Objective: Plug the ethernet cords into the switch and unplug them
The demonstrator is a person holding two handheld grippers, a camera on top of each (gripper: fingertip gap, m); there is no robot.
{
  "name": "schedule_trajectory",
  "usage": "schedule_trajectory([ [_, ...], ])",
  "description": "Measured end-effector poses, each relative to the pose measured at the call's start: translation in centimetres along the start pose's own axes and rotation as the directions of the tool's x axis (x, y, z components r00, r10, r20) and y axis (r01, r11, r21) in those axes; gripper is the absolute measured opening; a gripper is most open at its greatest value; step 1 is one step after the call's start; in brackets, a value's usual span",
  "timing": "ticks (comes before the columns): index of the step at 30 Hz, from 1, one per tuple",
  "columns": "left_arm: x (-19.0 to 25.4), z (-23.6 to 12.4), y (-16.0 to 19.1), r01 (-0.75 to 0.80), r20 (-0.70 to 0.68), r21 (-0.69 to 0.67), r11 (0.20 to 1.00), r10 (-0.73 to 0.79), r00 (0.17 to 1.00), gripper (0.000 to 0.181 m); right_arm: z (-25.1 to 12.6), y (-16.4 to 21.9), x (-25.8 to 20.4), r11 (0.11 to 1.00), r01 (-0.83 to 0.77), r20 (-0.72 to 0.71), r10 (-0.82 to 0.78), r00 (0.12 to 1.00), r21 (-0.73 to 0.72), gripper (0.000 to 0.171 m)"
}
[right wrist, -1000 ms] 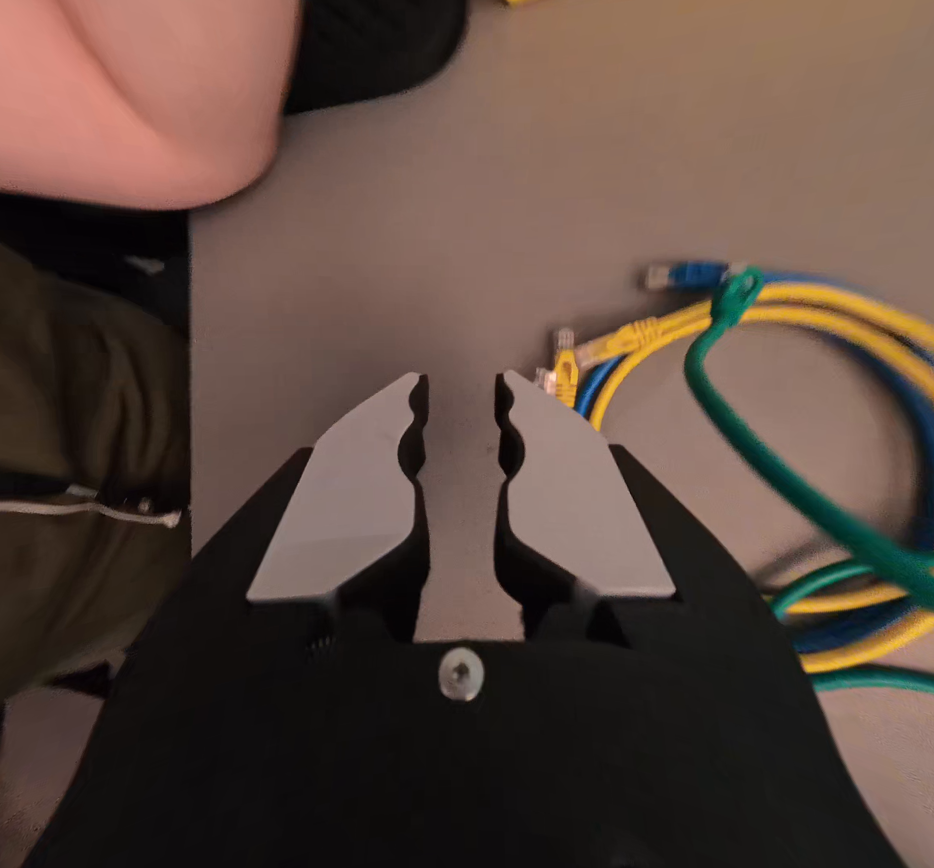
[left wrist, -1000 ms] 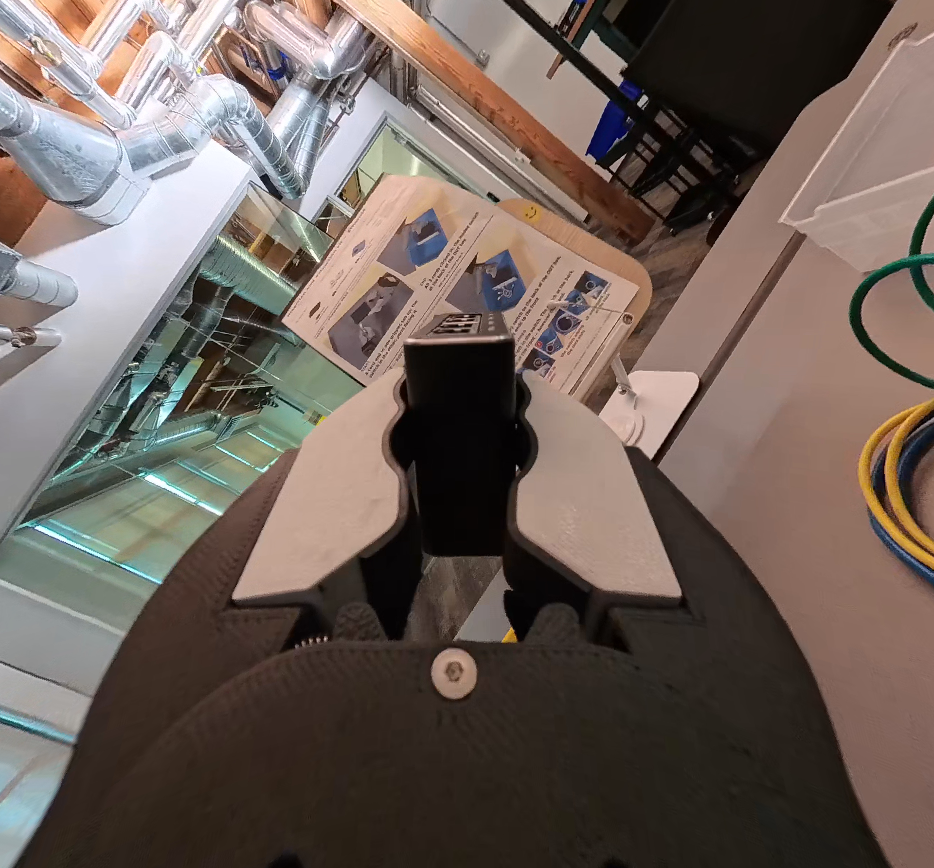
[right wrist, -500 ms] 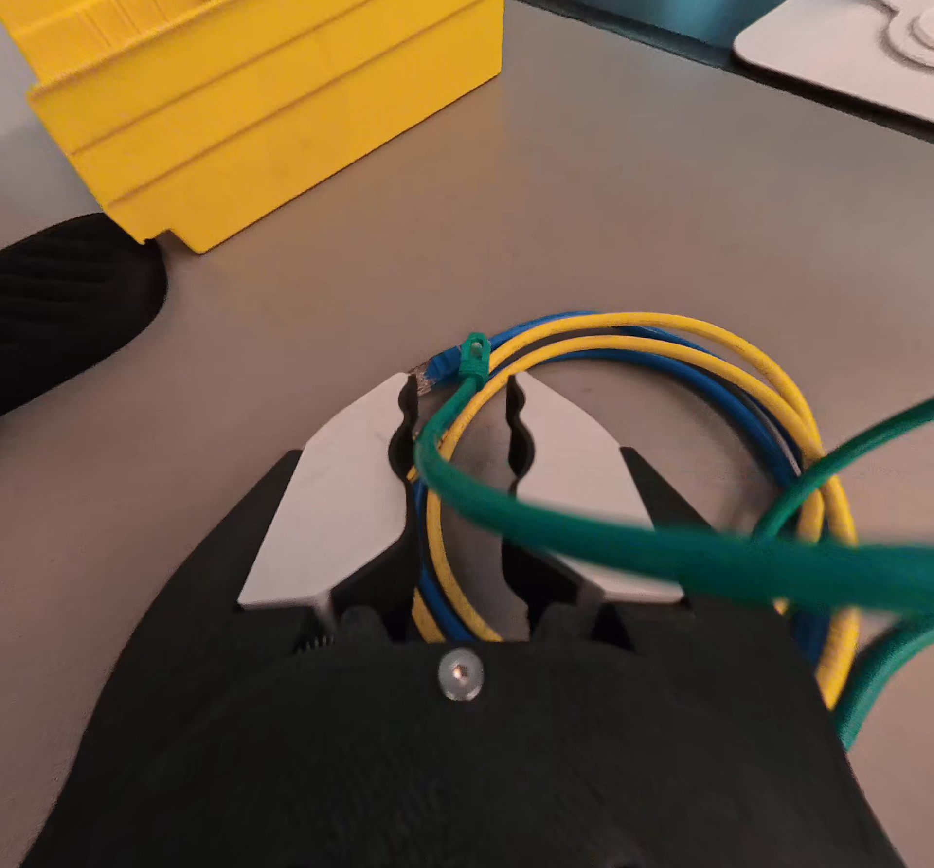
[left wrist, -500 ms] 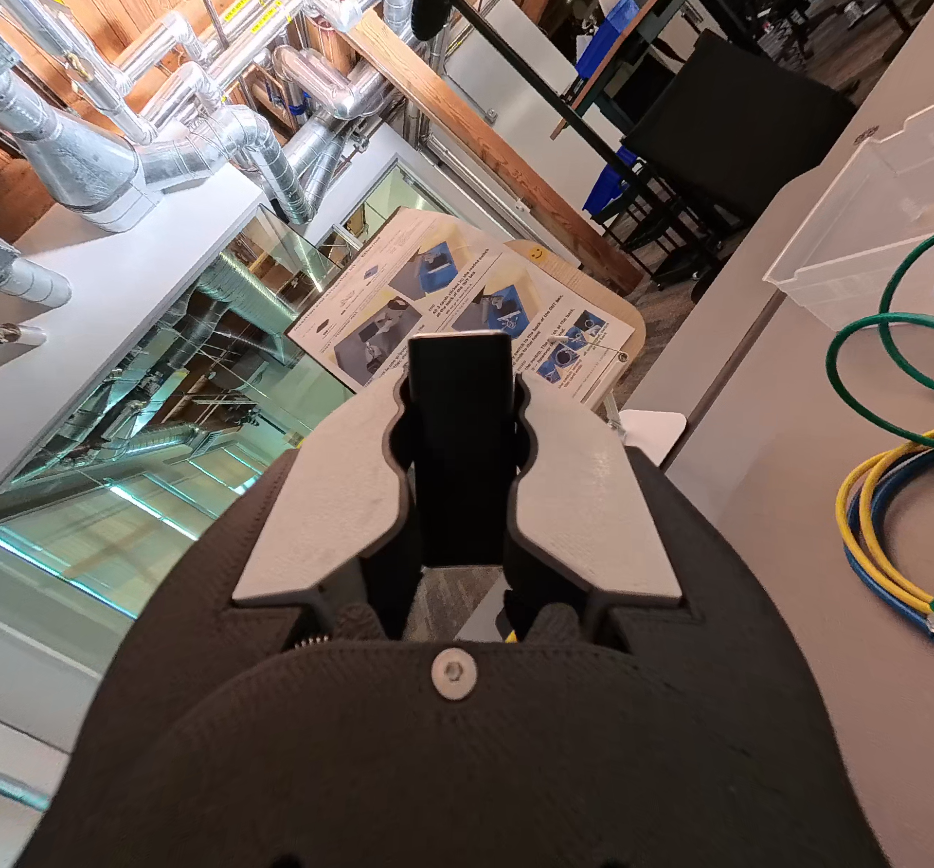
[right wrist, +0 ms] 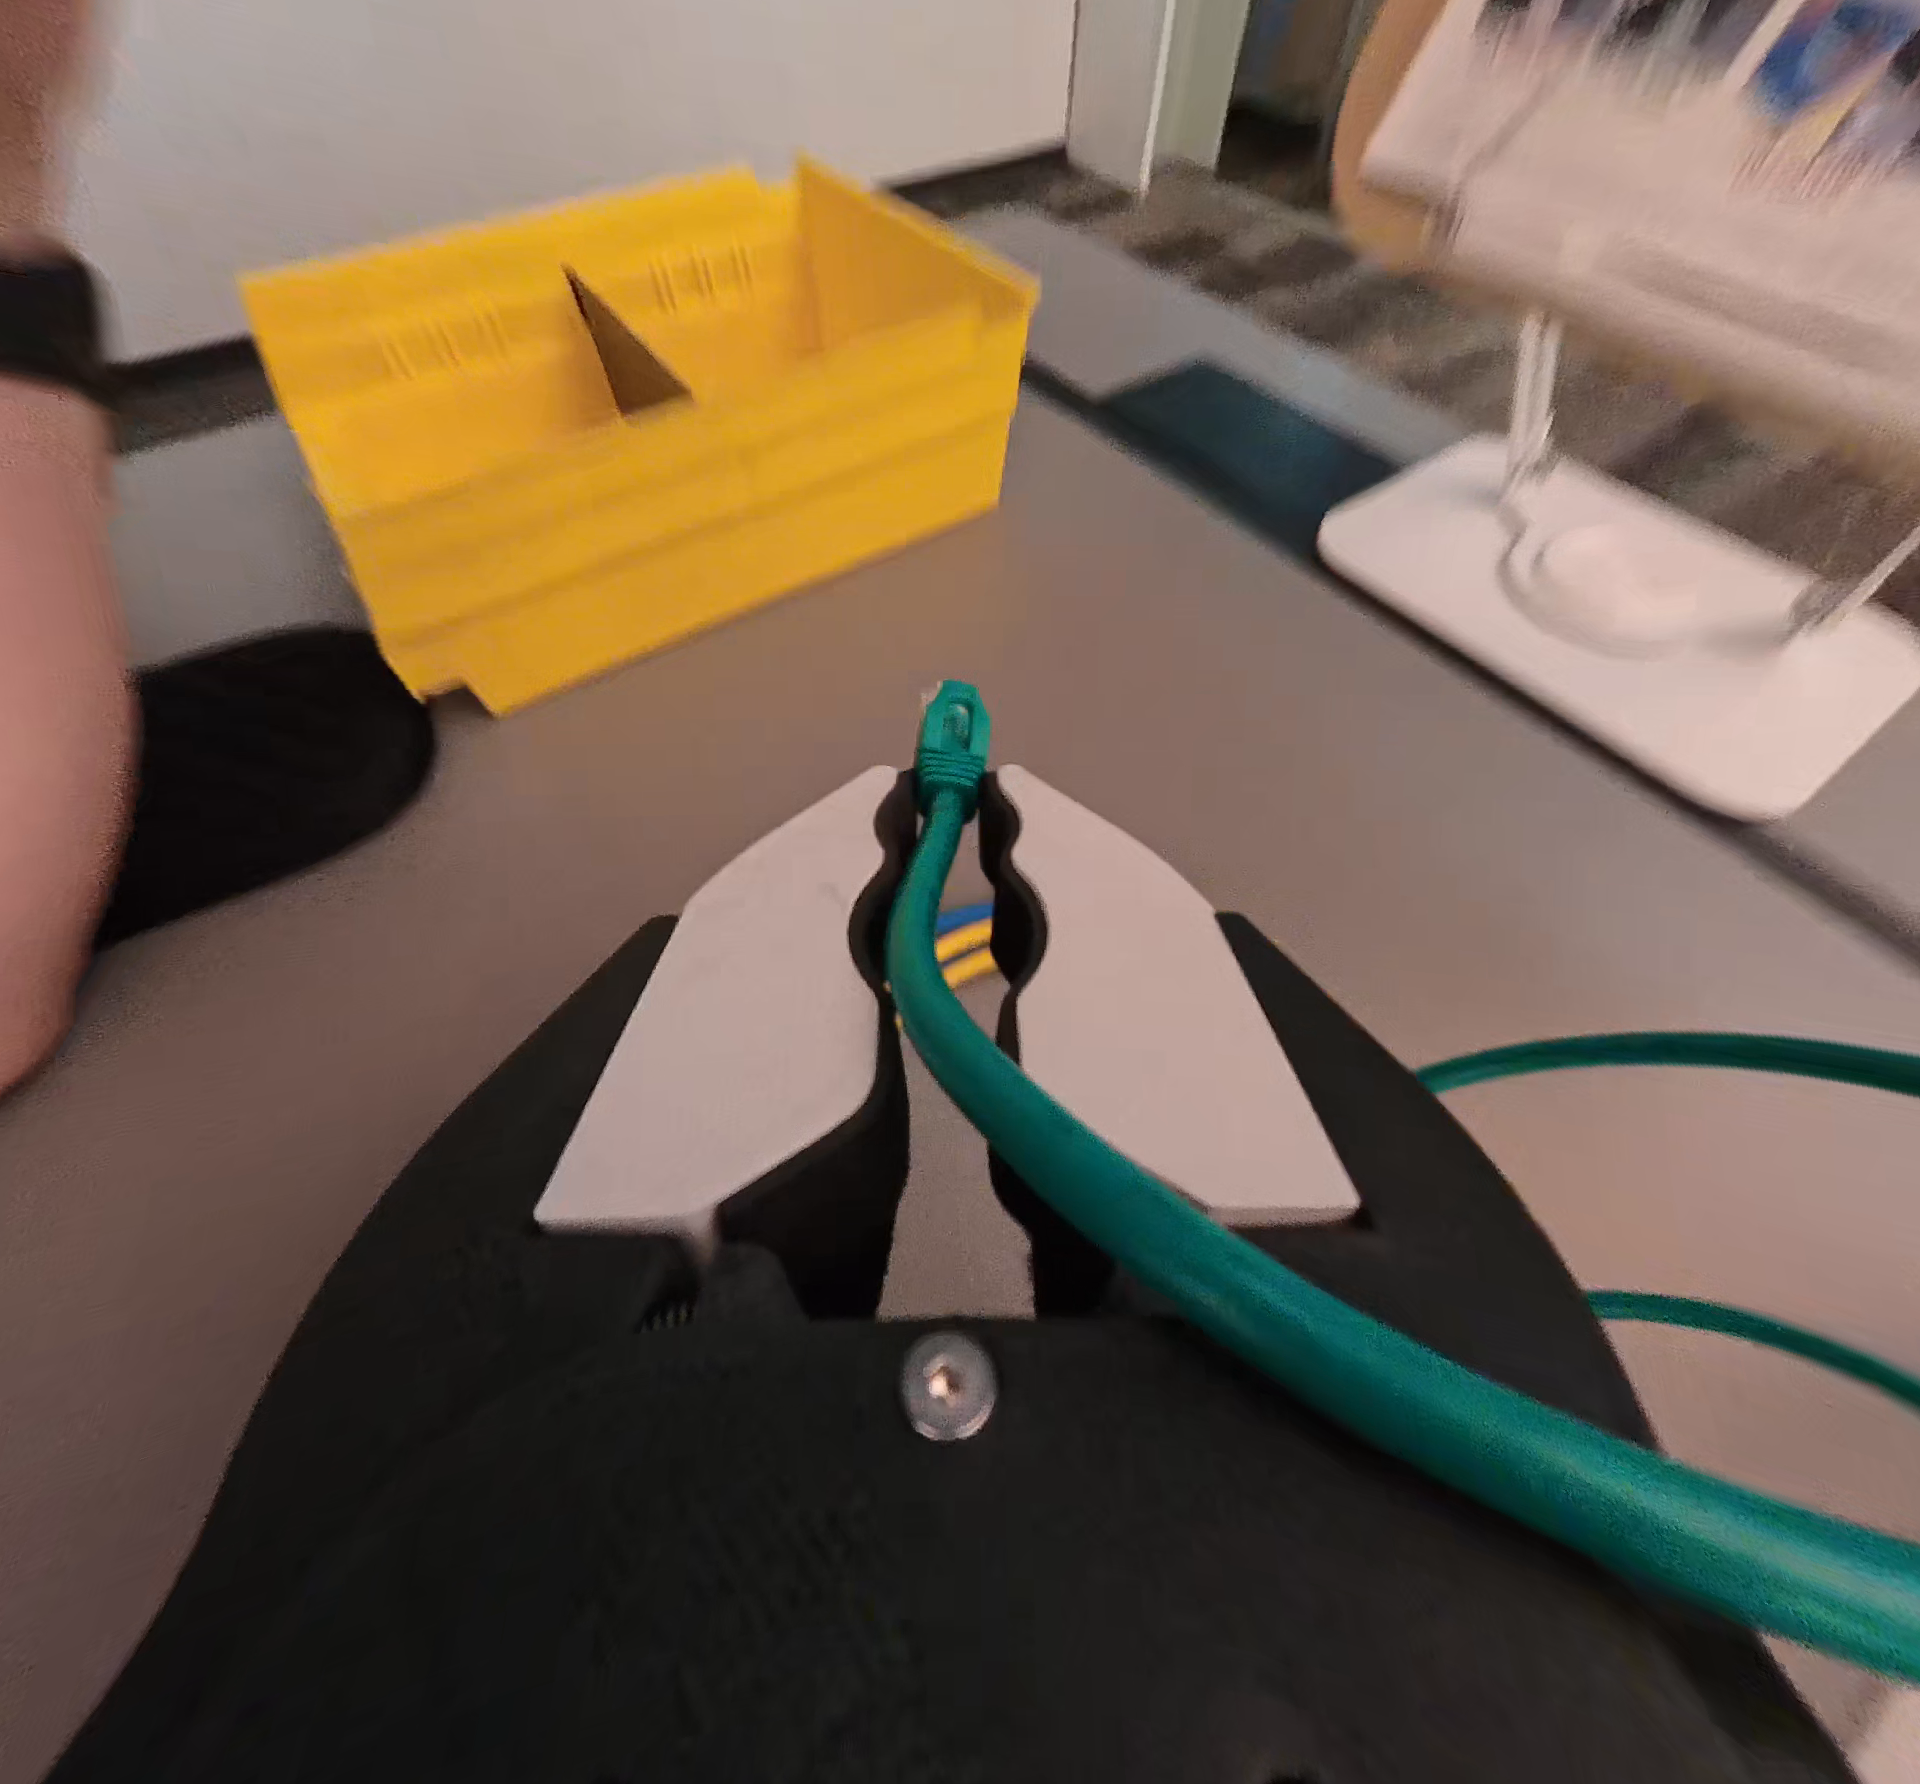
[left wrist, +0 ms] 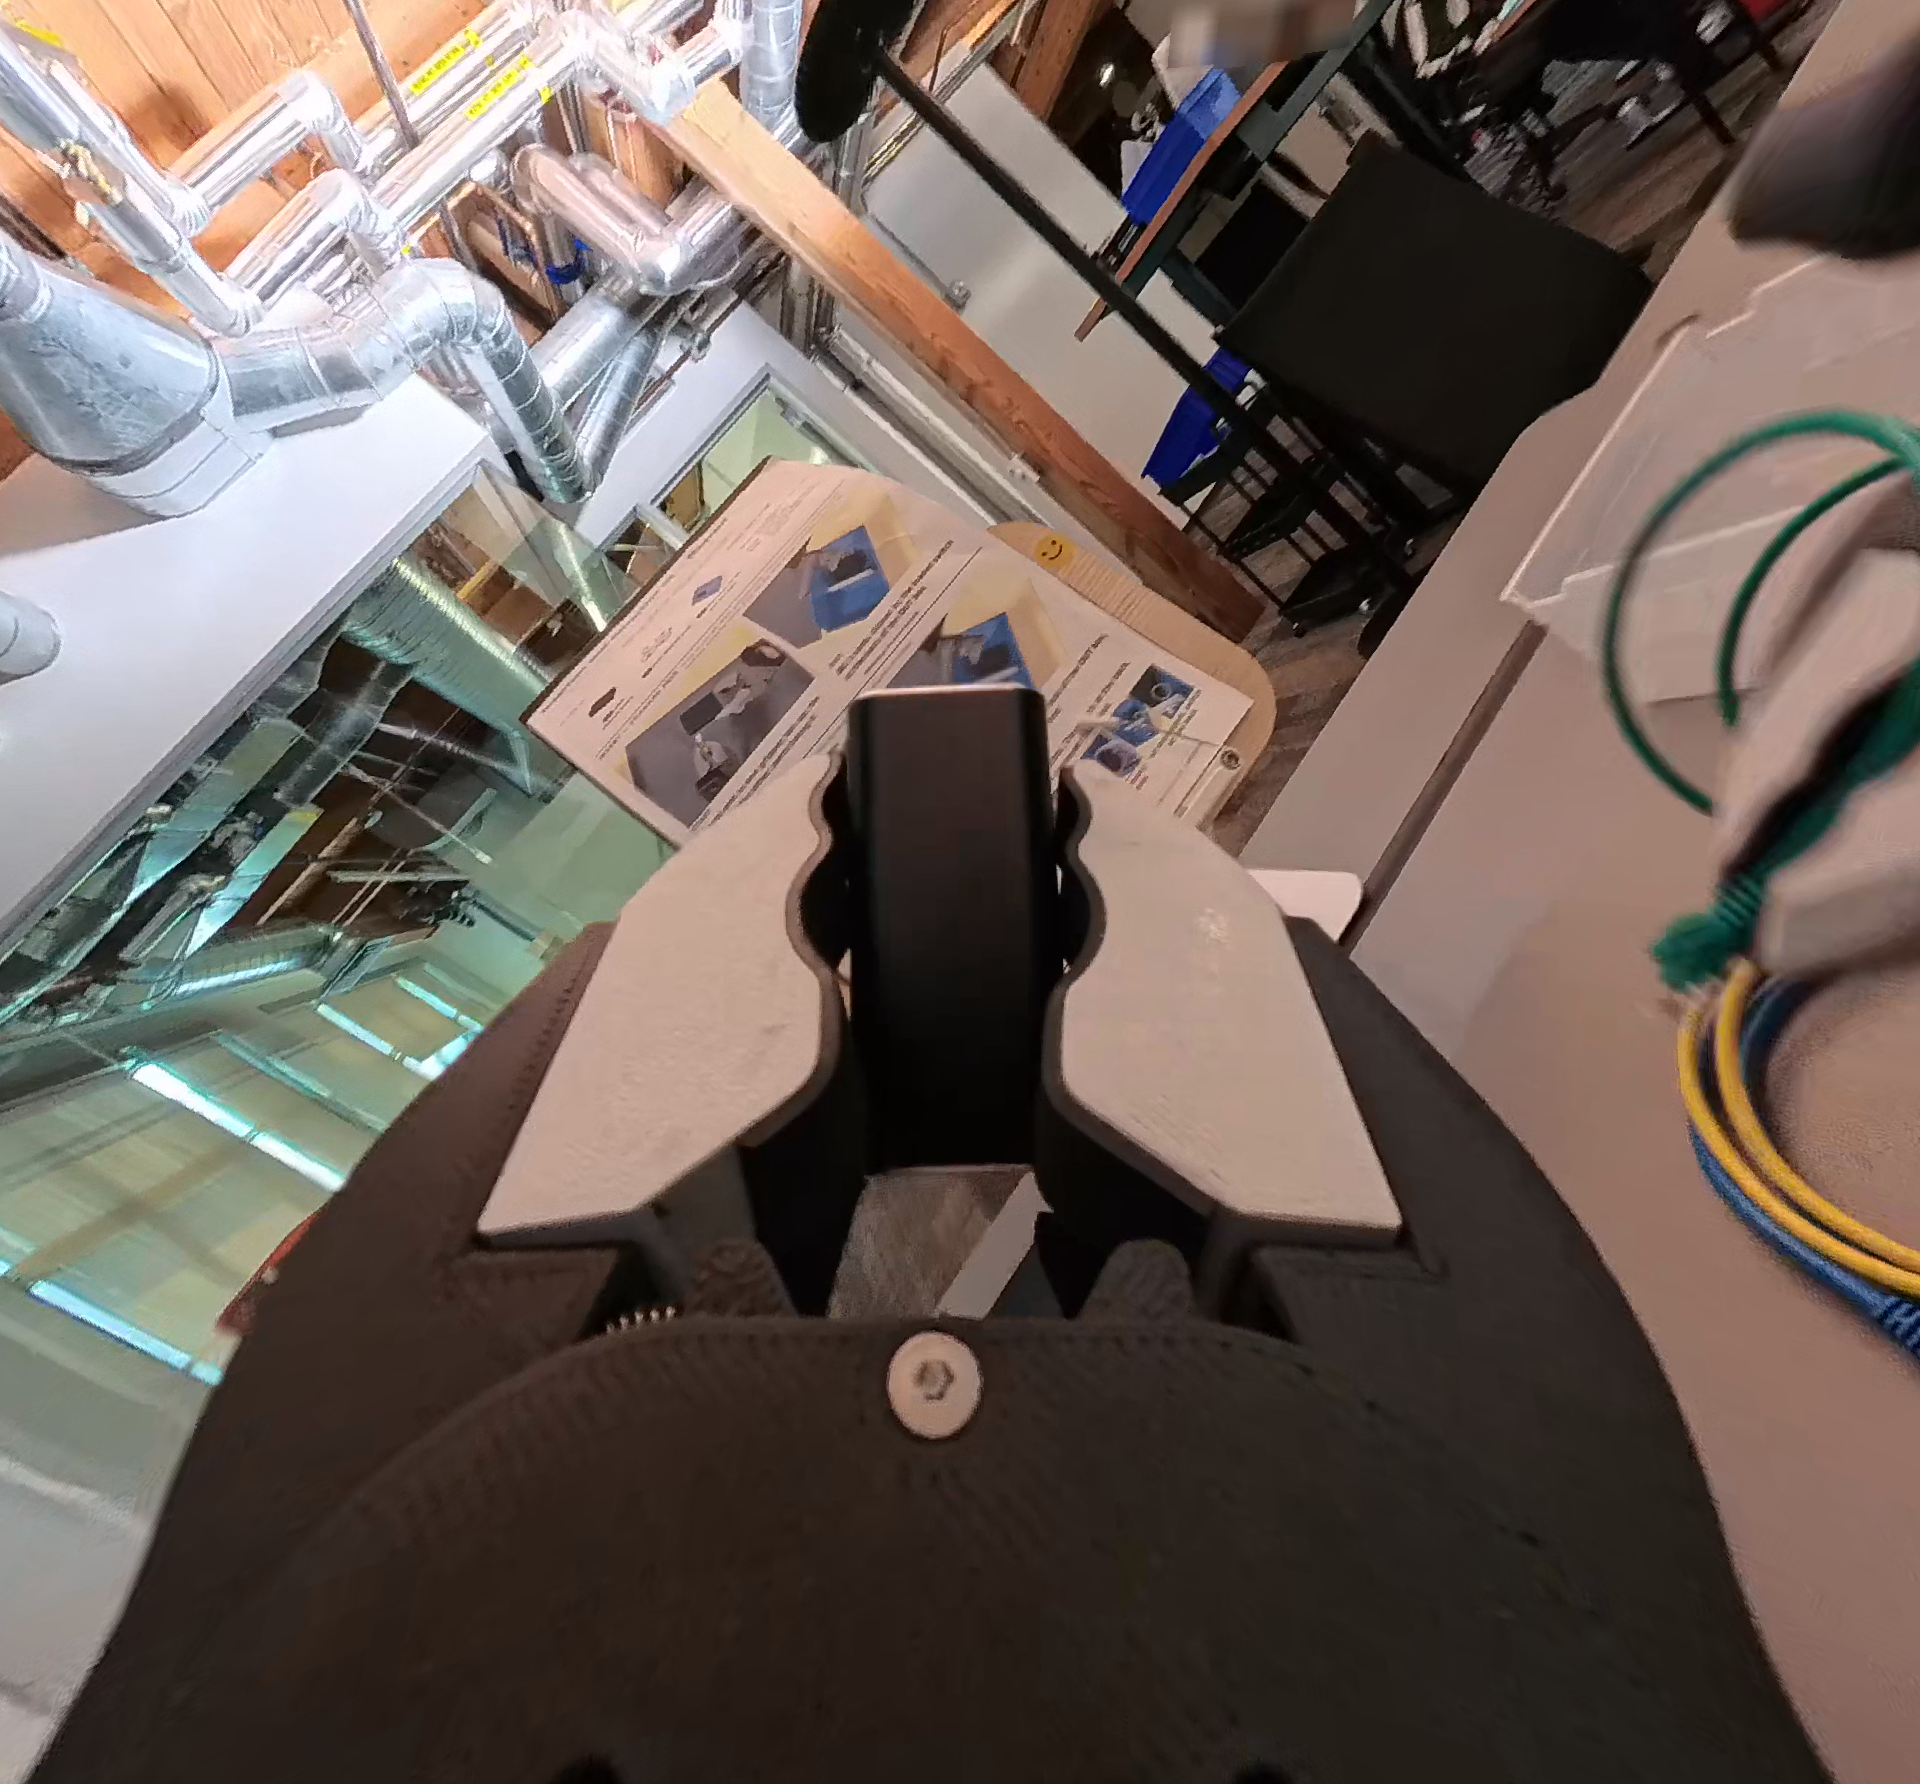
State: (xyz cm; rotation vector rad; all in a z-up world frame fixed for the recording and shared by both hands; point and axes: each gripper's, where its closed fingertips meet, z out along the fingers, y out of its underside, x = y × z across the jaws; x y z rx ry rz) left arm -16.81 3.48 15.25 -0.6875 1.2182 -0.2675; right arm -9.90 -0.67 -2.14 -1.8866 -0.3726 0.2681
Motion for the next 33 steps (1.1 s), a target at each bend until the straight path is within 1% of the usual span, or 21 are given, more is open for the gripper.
schedule_trajectory([
  [1, 0.4, 0.0, -0.4, 0.0, -0.017, 0.027, 1.0, 0.0, 1.0, 0.036, -1.2, -2.3, 0.0, 0.999, 0.018, 0.018, -0.019, 1.0, 0.044, 0.012],
  [3, 1.2, 0.0, -1.6, 0.009, -0.054, 0.093, 0.996, -0.004, 0.999, 0.036, -3.7, -6.7, -0.5, 0.988, 0.061, 0.065, -0.071, 0.995, 0.144, 0.012],
  [5, 2.0, 0.0, -3.0, 0.04, -0.097, 0.157, 0.987, -0.025, 0.995, 0.036, -5.9, -10.1, -1.1, 0.971, 0.091, 0.106, -0.116, 0.988, 0.219, 0.012],
  [7, 2.9, 0.0, -4.2, 0.063, -0.138, 0.213, 0.975, -0.034, 0.99, 0.036, -7.7, -12.4, -1.4, 0.957, 0.09, 0.16, -0.138, 0.977, 0.276, 0.012],
  [10, 4.1, 0.0, -5.5, 0.096, -0.205, 0.267, 0.959, -0.04, 0.978, 0.036, -9.8, -14.3, -1.5, 0.942, 0.032, 0.268, -0.128, 0.955, 0.333, 0.012],
  [14, 5.7, 0.4, -6.1, 0.094, -0.261, 0.282, 0.955, -0.018, 0.965, 0.037, -11.3, -14.5, -1.8, 0.929, -0.114, 0.444, -0.06, 0.894, 0.353, 0.012],
  [16, 6.5, 0.8, -6.4, 0.073, -0.274, 0.278, 0.958, 0.006, 0.962, 0.037, -11.7, -14.6, -2.0, 0.922, -0.201, 0.534, -0.006, 0.846, 0.329, 0.013],
  [18, 7.5, 1.1, -6.7, 0.046, -0.291, 0.274, 0.961, 0.037, 0.956, 0.037, -11.8, -14.2, -2.5, 0.929, -0.243, 0.596, 0.03, 0.803, 0.28, 0.012],
  [22, 9.1, 1.6, -7.3, 0.009, -0.315, 0.276, 0.961, 0.082, 0.945, 0.036, -11.1, -13.0, -2.8, 0.96, -0.196, 0.593, 0.041, 0.804, 0.201, 0.012],
  [24, 9.6, 1.7, -7.5, -0.001, -0.325, 0.275, 0.961, 0.094, 0.941, 0.036, -11.3, -12.6, -3.1, 0.968, -0.182, 0.613, 0.04, 0.789, 0.171, 0.012],
  [31, 10.6, 1.7, -8.3, -0.021, -0.334, 0.296, 0.955, 0.124, 0.934, 0.036, -11.9, -11.8, -2.7, 0.98, -0.169, 0.61, 0.07, 0.789, 0.106, 0.012],
  [33, 10.7, 1.5, -8.7, -0.024, -0.333, 0.306, 0.952, 0.131, 0.934, 0.036, -12.0, -11.6, -2.5, 0.984, -0.144, 0.597, 0.057, 0.801, 0.1, 0.012],
])
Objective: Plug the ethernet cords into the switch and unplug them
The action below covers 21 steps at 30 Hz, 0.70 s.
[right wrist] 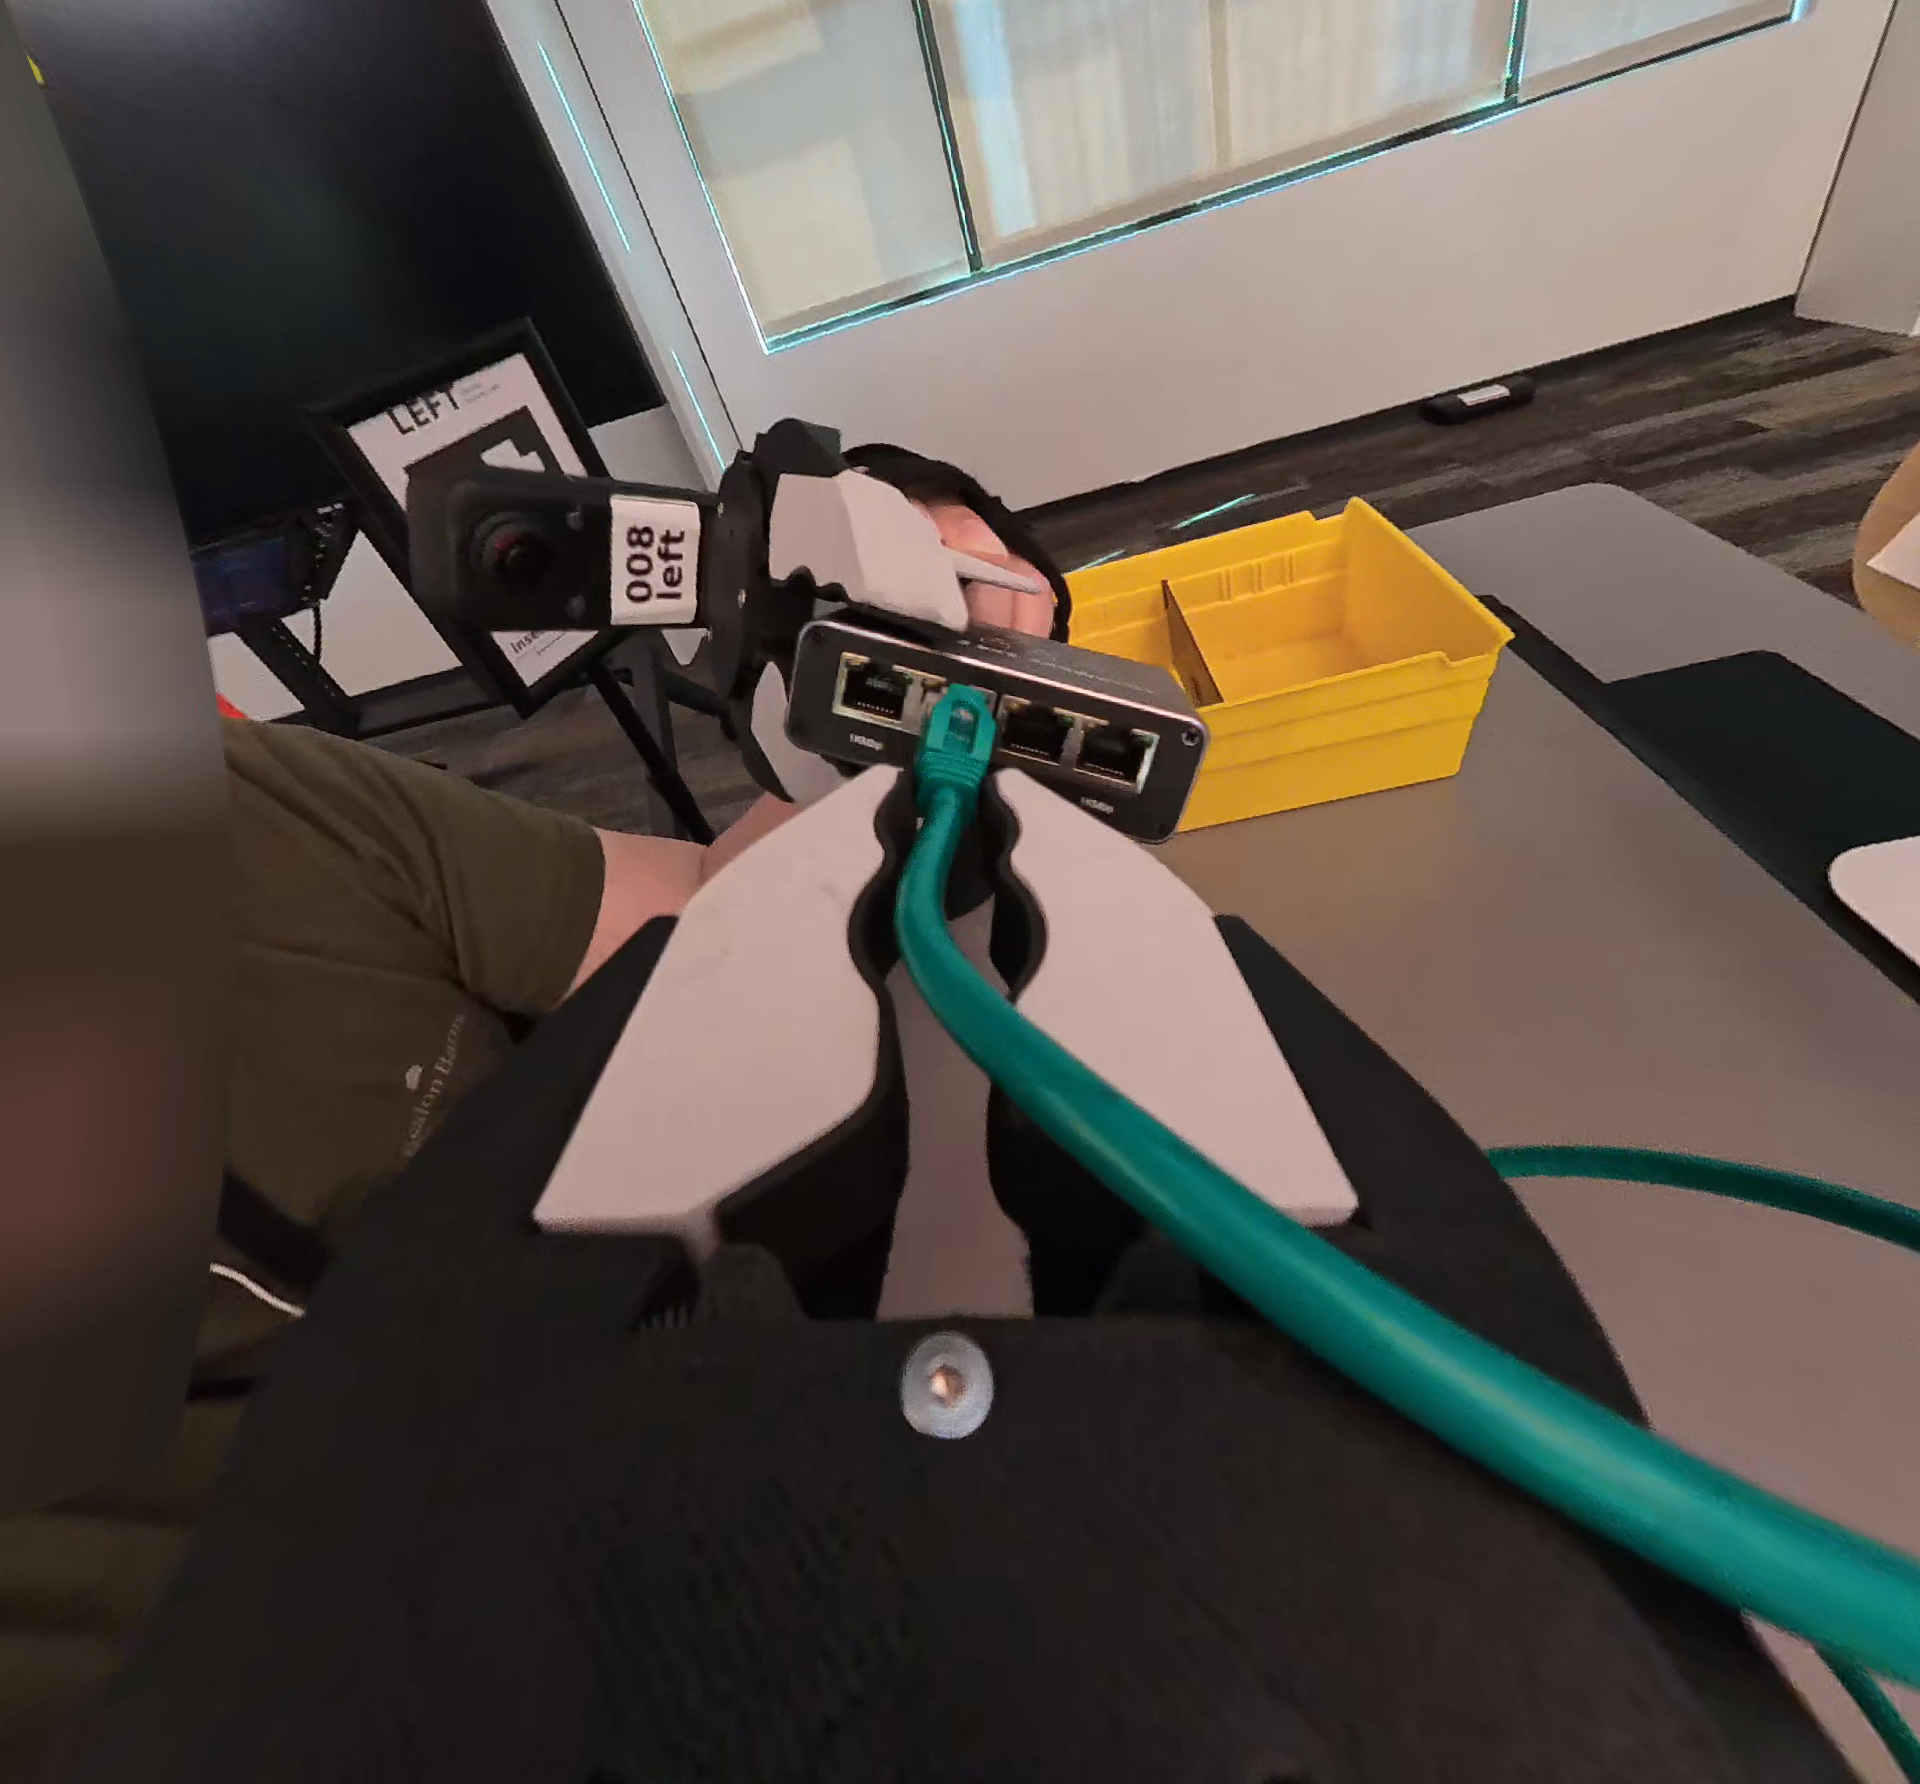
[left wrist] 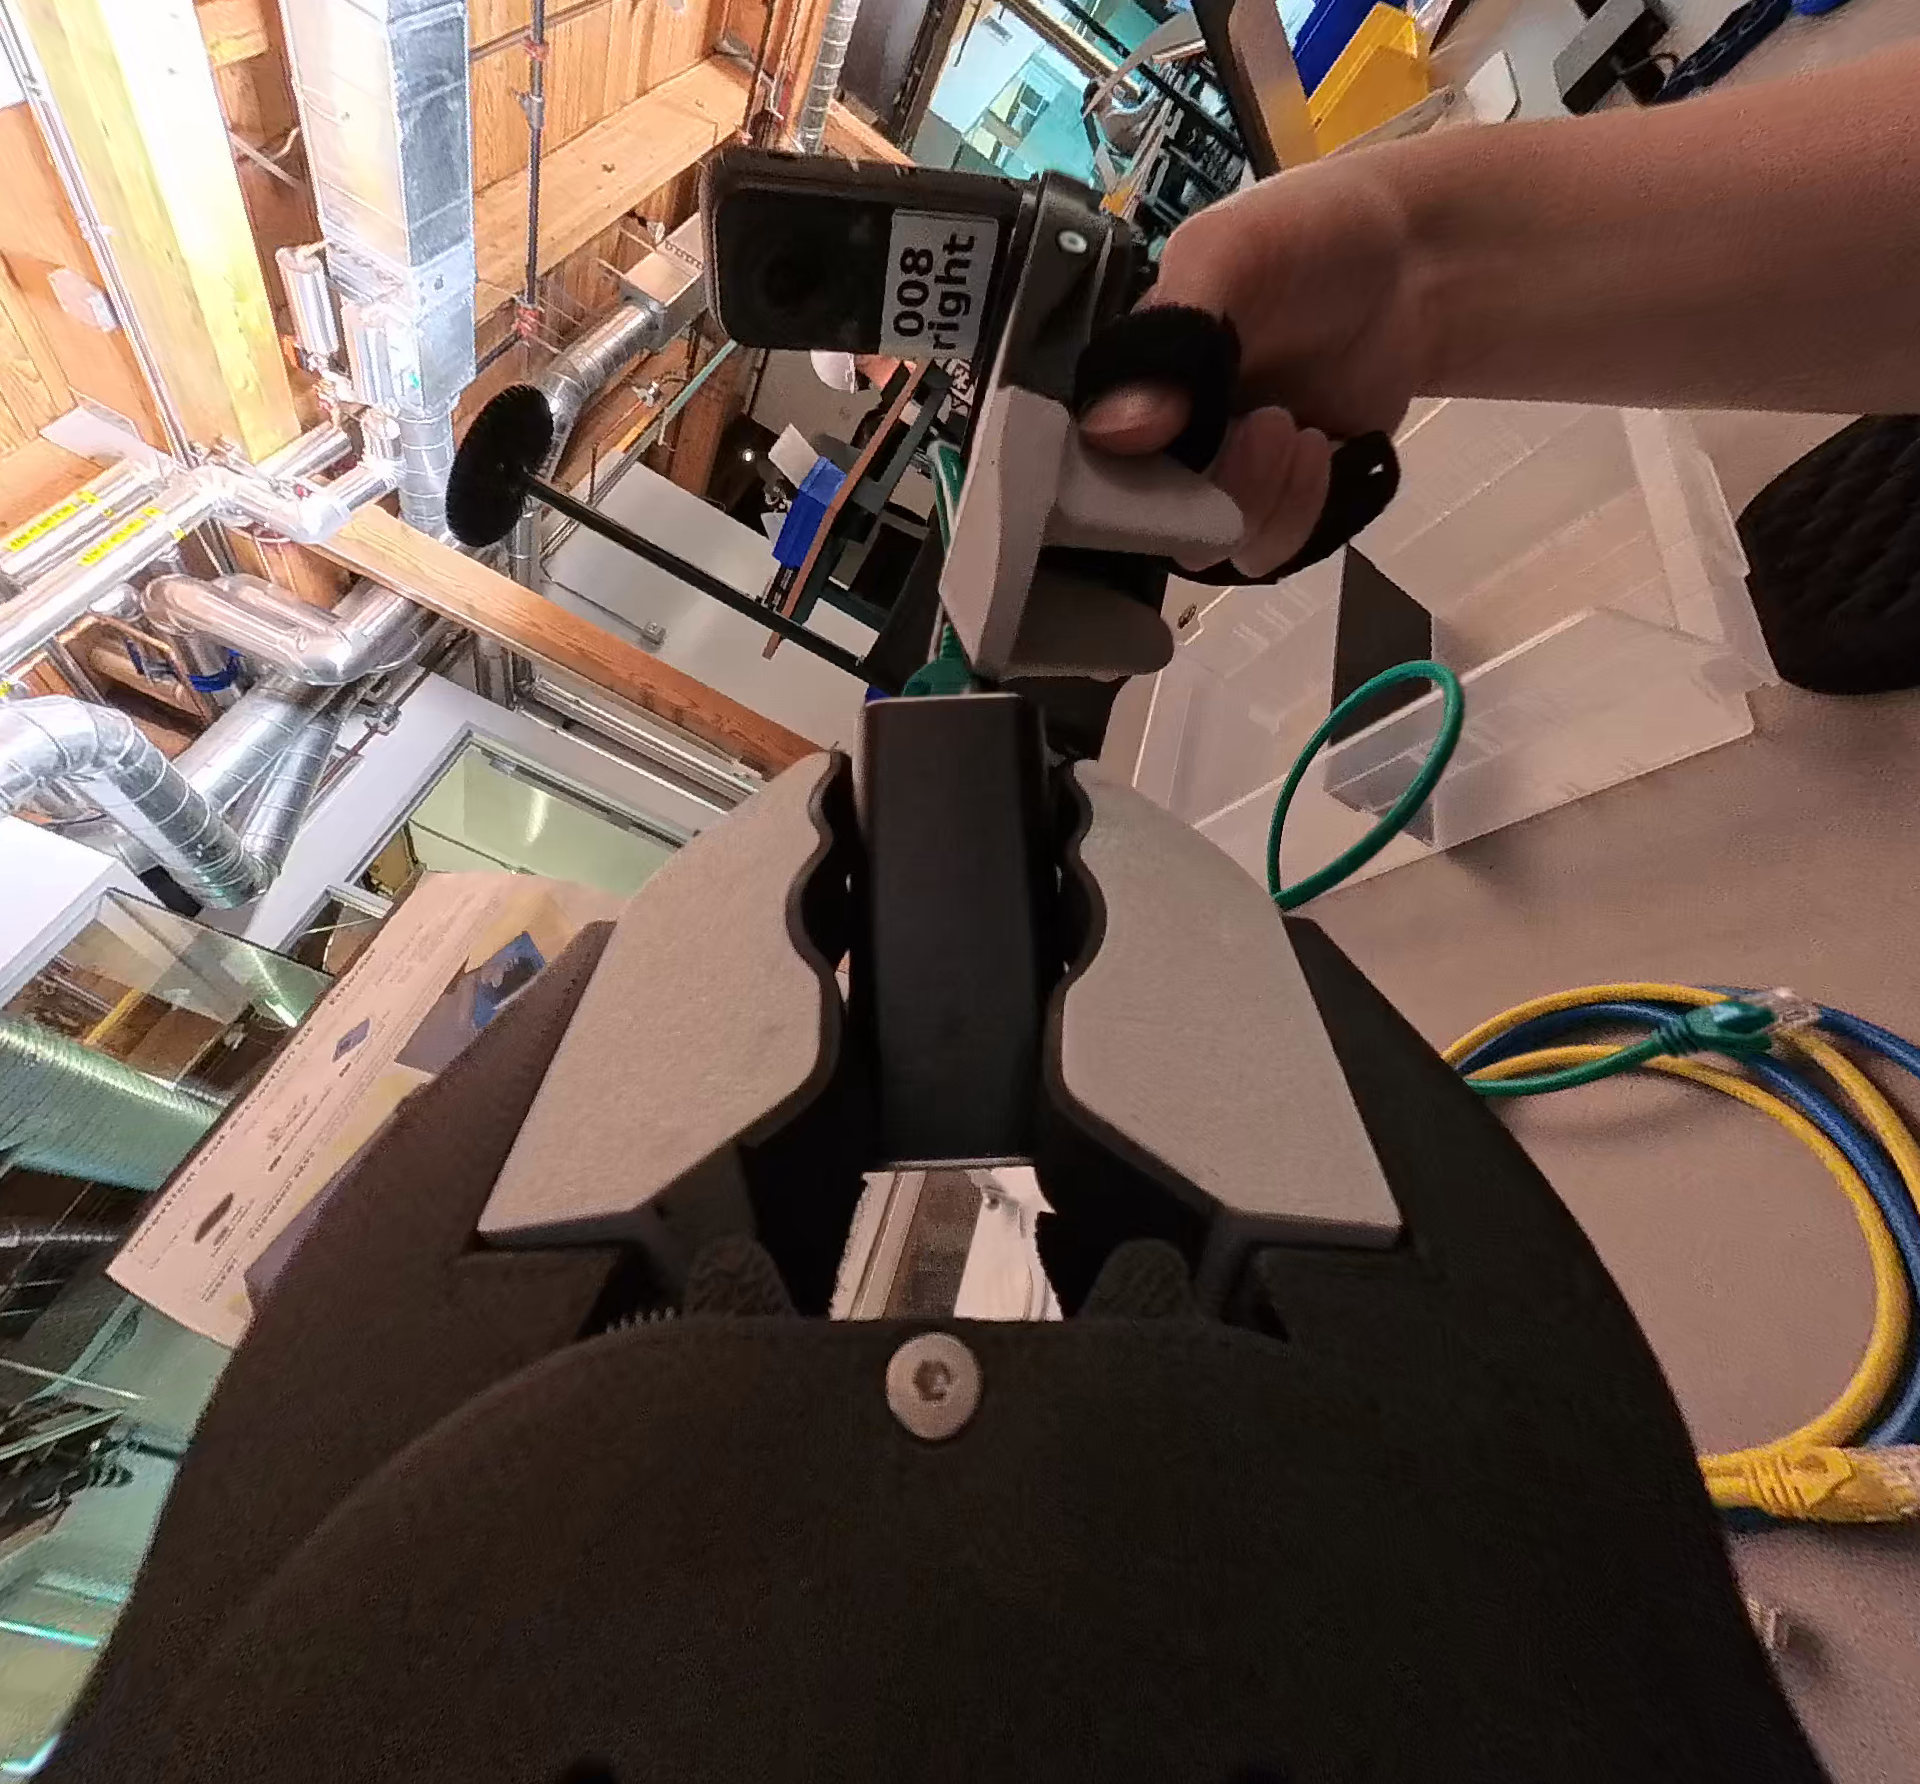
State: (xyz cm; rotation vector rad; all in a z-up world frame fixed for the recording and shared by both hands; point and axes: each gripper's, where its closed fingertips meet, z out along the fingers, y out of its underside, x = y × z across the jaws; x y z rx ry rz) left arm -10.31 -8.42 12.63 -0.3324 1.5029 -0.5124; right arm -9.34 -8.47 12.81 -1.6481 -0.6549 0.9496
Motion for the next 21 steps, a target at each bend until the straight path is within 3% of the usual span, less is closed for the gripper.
schedule_trajectory([
  [8, 1.0, 0.0, -1.6, 0.09, -0.086, 0.073, 0.993, -0.084, 0.993, 0.036, 0.2, 0.9, -1.1, 0.993, 0.095, 0.015, -0.094, 0.995, -0.071, 0.012],
  [21, 0.5, -0.4, -0.7, 0.2, -0.104, 0.088, 0.976, -0.191, 0.976, 0.036, 1.3, 0.8, -0.3, 1.0, 0.014, -0.005, -0.014, 1.0, -0.018, 0.012],
])
